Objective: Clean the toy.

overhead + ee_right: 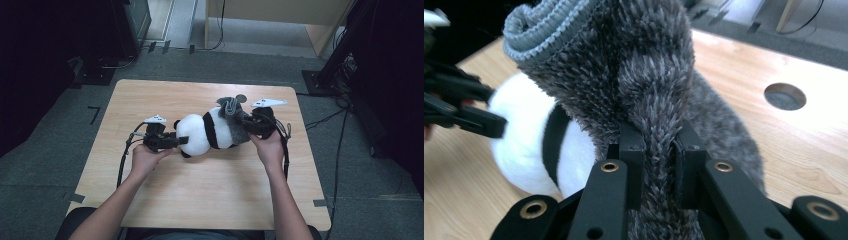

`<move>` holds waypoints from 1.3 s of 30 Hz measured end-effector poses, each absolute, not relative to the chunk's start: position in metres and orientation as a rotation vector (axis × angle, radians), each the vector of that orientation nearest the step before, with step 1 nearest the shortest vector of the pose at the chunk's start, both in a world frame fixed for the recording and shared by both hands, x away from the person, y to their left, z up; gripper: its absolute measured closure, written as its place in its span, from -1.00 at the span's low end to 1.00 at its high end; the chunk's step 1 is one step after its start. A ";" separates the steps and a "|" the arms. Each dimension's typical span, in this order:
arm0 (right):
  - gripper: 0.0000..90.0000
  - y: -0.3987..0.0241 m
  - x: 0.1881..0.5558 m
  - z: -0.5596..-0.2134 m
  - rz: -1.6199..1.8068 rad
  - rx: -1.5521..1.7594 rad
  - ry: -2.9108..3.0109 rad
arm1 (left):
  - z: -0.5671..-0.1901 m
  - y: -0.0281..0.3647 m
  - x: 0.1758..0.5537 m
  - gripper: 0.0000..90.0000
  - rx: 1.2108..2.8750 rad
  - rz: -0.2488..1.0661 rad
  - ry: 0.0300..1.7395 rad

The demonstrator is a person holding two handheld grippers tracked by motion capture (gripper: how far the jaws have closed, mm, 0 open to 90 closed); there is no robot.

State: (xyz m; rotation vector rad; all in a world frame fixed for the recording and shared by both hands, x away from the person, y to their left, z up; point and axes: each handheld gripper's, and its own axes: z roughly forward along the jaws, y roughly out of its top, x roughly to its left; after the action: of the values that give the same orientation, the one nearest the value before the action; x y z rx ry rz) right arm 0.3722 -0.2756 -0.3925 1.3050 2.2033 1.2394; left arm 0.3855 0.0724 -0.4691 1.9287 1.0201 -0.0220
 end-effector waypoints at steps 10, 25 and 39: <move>0.78 -0.270 0.387 -0.408 1.149 1.281 2.207 | -0.466 0.081 0.388 -0.29 1.930 0.079 0.935; 0.78 -0.277 0.395 -0.413 1.183 1.240 2.245 | -0.441 0.084 0.421 -0.29 2.026 0.173 0.766; 0.78 -0.280 0.394 -0.425 1.294 1.182 2.243 | -0.471 0.073 0.440 -0.85 2.033 0.177 0.621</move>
State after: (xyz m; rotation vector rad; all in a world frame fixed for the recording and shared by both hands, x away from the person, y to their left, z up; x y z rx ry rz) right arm 0.3940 -0.2801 -0.4252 1.1821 2.2434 1.2935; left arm 0.4402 0.0728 -0.4710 2.0333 0.6213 0.1766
